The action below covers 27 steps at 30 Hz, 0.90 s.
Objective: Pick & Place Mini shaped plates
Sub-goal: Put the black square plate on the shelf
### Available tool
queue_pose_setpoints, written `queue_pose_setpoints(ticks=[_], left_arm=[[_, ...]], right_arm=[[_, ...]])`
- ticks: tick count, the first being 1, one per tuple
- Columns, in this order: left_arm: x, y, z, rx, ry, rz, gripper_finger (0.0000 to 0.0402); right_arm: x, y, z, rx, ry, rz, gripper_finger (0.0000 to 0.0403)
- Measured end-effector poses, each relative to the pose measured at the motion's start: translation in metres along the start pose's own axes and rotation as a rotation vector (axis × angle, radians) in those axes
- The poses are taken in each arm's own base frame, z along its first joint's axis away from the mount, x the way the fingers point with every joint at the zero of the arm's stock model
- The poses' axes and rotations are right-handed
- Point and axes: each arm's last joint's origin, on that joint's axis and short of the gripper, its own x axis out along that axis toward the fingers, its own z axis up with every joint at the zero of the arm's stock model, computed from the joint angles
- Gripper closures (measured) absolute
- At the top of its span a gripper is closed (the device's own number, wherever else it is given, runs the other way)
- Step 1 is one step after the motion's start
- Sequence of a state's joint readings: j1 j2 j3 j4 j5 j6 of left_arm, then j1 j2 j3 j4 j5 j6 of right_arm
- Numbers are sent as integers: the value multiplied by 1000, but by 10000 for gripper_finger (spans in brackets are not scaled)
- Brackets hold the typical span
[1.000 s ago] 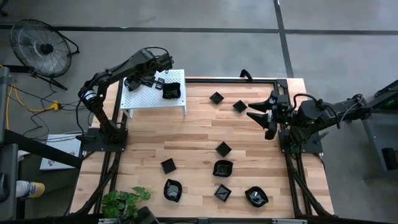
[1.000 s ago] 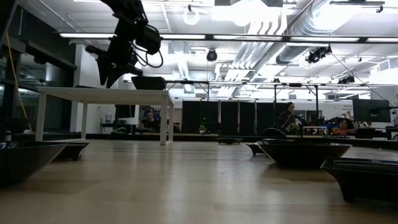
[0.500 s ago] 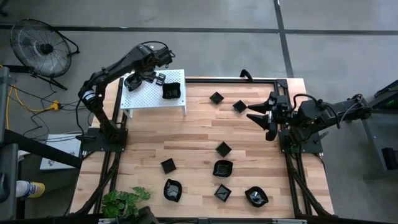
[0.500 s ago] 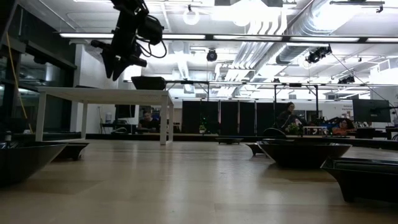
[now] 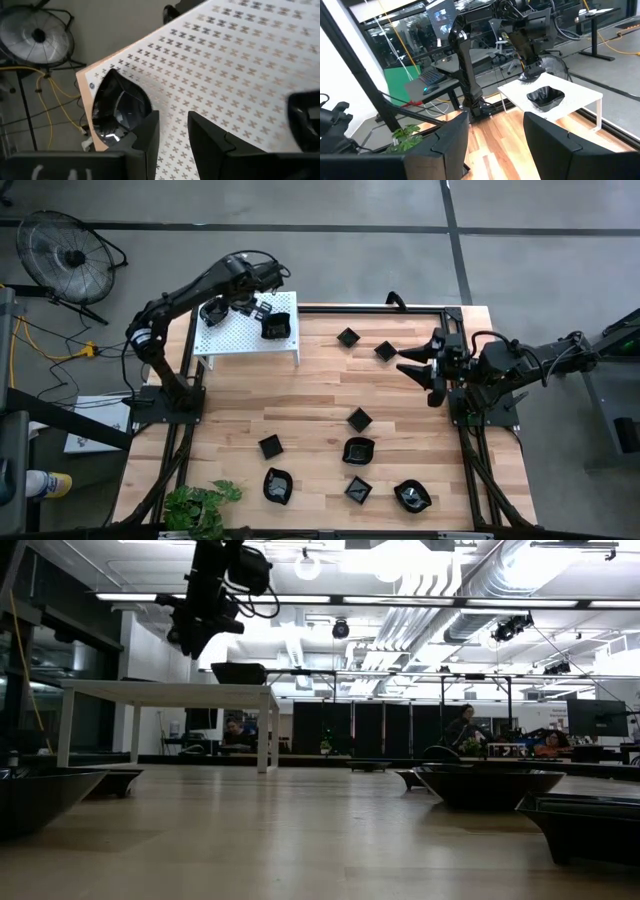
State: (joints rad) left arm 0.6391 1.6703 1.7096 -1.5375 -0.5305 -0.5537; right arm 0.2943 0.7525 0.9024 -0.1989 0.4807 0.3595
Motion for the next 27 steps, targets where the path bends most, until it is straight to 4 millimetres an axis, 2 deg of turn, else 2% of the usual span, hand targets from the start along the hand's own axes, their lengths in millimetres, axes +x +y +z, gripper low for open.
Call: queue_pose_setpoints(ticks=[13,27], left_arm=[[-21,-28,-19,115,-57,-44,304],[-66,-25,-43,181,-290,-147,304]], right_arm=[[0,-2,-6,-27,59,-1,217],[0,-3,-7,-61,64,-38,217]])
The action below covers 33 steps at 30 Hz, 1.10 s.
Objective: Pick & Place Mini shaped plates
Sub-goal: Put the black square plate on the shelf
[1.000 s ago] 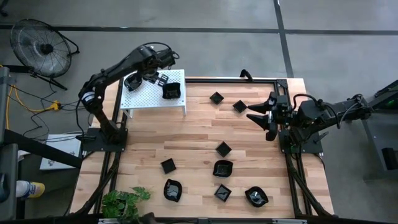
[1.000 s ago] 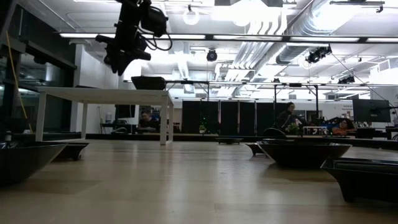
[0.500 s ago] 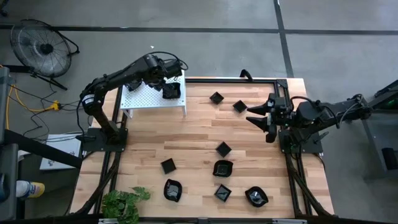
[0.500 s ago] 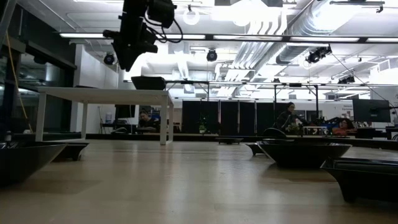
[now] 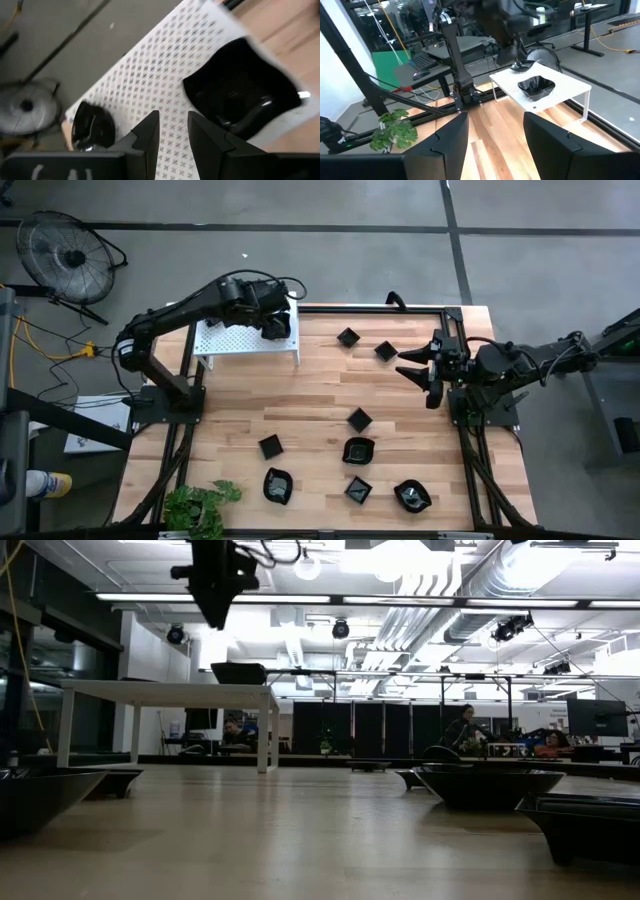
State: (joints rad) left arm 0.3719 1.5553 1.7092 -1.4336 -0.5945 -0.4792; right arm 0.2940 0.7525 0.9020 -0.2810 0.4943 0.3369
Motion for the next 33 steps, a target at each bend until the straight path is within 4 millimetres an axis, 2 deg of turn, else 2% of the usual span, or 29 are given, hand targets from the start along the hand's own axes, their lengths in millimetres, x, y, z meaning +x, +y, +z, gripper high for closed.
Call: queue_pose_setpoints(ticks=[7,13,22,33], left_arm=[[-26,-9,4,94,-205,-114,304],[-51,-12,6,151,-378,-197,304],[-87,5,1,200,-590,-294,305],[-124,16,-15,378,-778,-426,305]], right_arm=[[3,-2,-2,-8,15,-31,217],[15,-6,-5,14,51,-45,217],[42,-16,-13,47,142,-44,217],[76,-36,-27,37,264,-103,217]])
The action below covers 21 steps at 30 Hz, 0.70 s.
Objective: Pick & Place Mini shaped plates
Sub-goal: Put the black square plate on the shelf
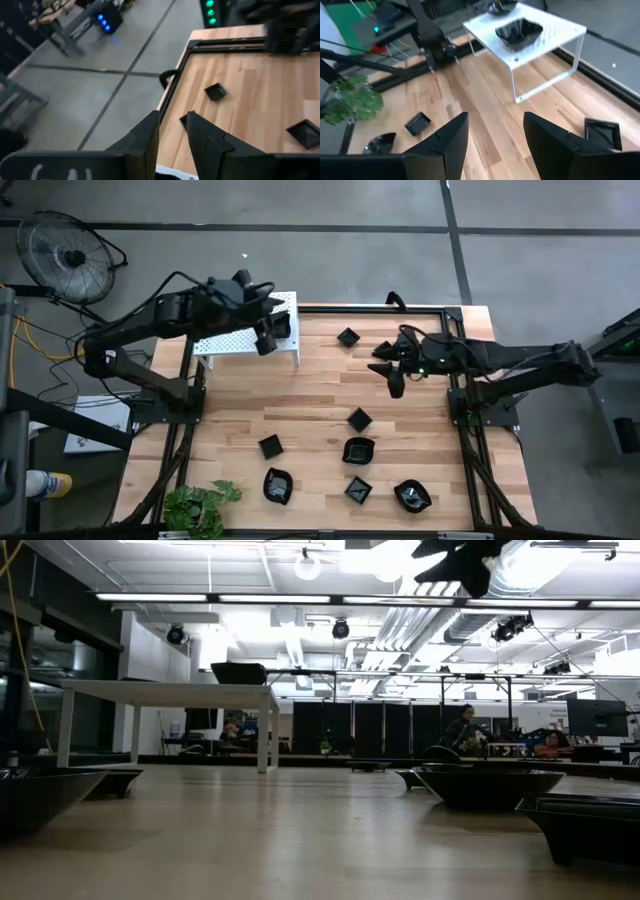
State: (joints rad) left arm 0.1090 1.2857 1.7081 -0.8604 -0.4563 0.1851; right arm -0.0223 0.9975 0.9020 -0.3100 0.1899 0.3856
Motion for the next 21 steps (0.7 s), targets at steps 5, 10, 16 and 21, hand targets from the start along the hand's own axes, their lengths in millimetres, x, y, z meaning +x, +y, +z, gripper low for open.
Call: queue_pose_setpoints(ticks=[5,10,16,21], left_arm=[[-16,-6,2,24,-42,-40,305],[-26,-14,3,46,-71,-83,305],[-33,-22,5,71,-92,-123,305],[-34,-24,5,76,-95,-123,305]], right_arm=[[18,-12,-3,17,65,-31,217],[33,-31,-5,59,134,-80,217],[50,-64,-16,143,279,-204,217],[63,-99,-31,177,435,-386,217]])
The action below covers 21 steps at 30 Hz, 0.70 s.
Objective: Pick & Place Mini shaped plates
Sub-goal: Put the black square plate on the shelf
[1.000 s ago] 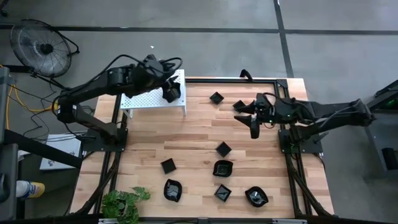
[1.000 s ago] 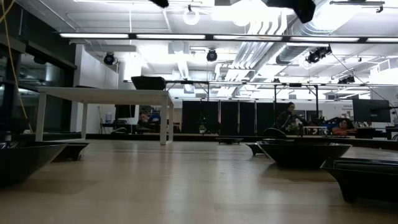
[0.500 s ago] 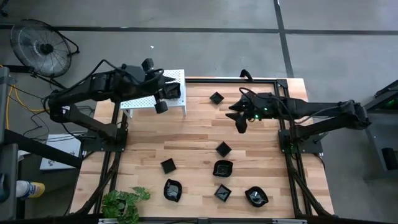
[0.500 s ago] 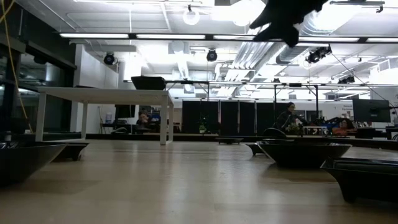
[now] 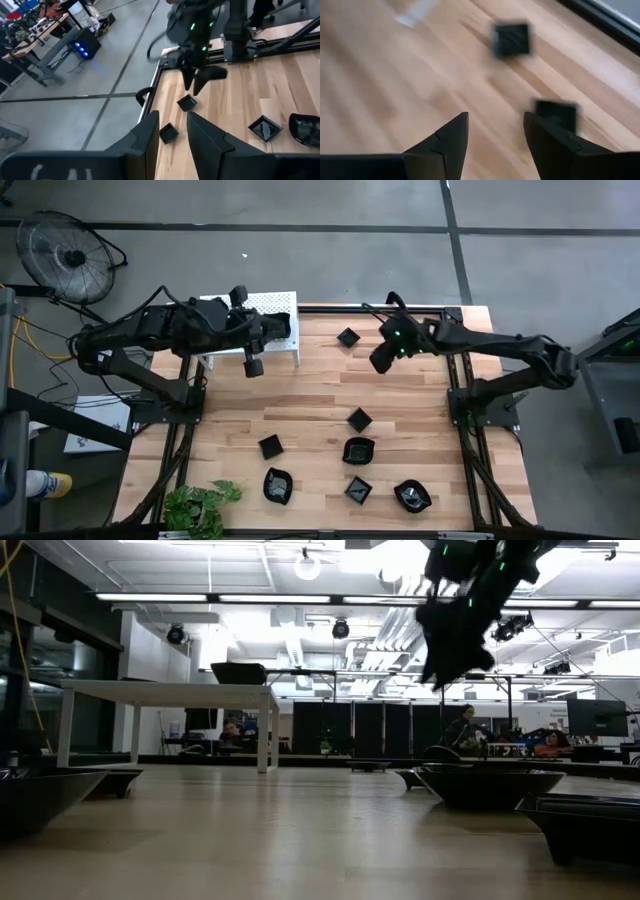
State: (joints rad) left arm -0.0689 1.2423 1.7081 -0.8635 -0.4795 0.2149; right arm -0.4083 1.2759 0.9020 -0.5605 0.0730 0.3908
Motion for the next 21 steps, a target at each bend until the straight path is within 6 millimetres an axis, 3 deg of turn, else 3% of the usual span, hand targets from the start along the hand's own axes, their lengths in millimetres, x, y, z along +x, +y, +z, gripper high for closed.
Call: queue_pose_setpoints(ticks=[5,11,21], left_arm=[[0,0,0,-2,1,4,305],[0,0,0,-10,1,4,305],[0,0,-1,-6,9,2,305]], right_arm=[[29,-23,-5,-18,167,-121,217],[55,-29,-9,-79,271,-124,217],[65,-30,-11,-104,295,-146,217]])
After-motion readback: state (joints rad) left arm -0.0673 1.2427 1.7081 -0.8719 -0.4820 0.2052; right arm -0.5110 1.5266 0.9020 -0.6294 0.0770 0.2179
